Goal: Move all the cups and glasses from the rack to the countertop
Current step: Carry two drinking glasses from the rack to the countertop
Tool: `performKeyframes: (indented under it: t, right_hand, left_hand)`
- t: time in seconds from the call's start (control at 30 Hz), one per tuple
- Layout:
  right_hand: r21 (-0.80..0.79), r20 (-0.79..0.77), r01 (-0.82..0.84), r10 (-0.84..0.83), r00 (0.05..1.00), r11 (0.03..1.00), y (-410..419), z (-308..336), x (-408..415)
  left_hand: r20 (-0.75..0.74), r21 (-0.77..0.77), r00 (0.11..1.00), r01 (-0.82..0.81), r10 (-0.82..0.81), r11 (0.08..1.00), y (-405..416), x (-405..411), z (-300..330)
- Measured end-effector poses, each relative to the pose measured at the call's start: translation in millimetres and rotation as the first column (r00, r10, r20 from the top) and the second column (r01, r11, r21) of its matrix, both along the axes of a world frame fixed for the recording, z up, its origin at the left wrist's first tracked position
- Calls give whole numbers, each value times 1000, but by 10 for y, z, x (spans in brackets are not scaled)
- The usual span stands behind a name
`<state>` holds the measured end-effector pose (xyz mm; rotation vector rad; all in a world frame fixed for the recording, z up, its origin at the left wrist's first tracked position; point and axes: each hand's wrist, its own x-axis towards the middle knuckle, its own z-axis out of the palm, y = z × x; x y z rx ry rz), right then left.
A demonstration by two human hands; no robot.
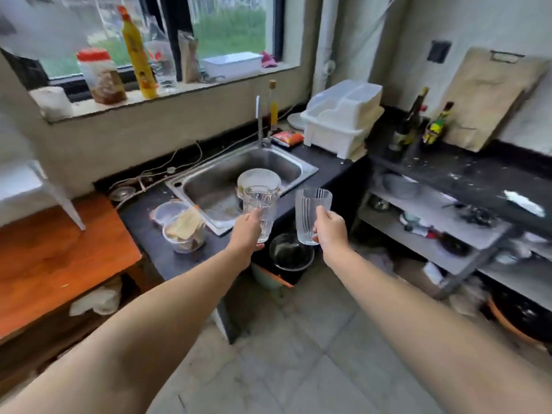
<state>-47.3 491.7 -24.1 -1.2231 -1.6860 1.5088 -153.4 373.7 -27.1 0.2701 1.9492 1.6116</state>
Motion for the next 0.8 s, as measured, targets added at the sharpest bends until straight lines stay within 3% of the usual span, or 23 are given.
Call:
performKeyframes:
  t: [0.43,0.8]
  right_hand:
    - [-21,56,403,-401,914,915,2078,-146,2272]
    - [-35,87,697,-692,716,716,3225,-308,3813]
  left_hand:
    - [157,77,918,356,-364,931,2618,1919,-195]
    - [178,36,733,661,-656,749,4417,3218,-266]
